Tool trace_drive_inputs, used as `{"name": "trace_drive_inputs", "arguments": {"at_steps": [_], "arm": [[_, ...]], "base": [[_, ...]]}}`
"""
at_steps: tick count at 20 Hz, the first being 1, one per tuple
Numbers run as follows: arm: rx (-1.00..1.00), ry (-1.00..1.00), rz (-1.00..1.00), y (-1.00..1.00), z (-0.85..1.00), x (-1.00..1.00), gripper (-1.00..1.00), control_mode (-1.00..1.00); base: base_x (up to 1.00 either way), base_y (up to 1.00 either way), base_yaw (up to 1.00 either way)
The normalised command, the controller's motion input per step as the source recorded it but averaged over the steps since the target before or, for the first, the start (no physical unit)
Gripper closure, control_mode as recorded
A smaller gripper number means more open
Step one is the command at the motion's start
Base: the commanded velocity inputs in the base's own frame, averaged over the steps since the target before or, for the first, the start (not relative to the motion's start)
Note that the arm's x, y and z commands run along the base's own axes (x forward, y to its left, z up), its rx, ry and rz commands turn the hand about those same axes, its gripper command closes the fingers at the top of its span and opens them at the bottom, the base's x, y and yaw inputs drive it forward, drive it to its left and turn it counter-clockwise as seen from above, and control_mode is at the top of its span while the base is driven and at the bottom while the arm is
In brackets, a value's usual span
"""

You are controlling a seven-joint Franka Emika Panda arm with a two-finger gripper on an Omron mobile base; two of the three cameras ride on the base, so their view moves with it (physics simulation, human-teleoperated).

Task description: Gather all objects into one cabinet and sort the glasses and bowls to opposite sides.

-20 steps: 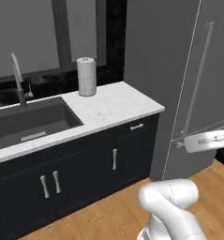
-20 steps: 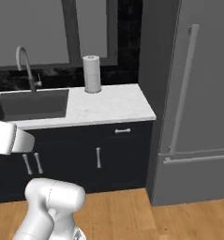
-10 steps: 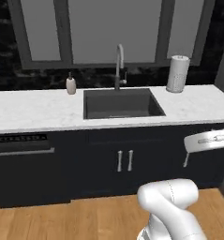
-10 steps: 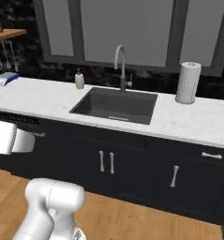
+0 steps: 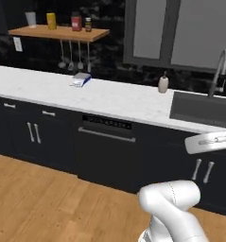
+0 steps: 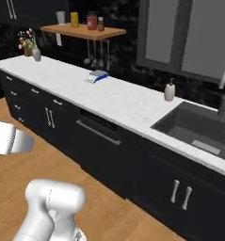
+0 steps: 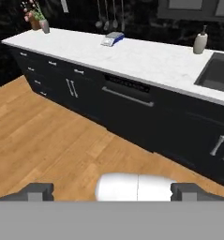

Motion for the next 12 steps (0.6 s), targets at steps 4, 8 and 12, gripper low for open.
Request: {"name": "trace_drive_inputs", "arguments": {"at_steps": [4, 8, 12], "arm": [[0.00, 0.00, 0.00, 0.00, 0.00, 0.00, -1.00, 1.00], [0.00, 0.00, 0.00, 0.00, 0.00, 0.00, -1.00, 1.00], [0.00, 0.00, 0.00, 0.00, 0.00, 0.00, -1.00, 1.00]], "base": [[0.50, 0.55, 0.59], [0.56, 0.70, 0.57], [0.42, 0.66, 0.51]]}}
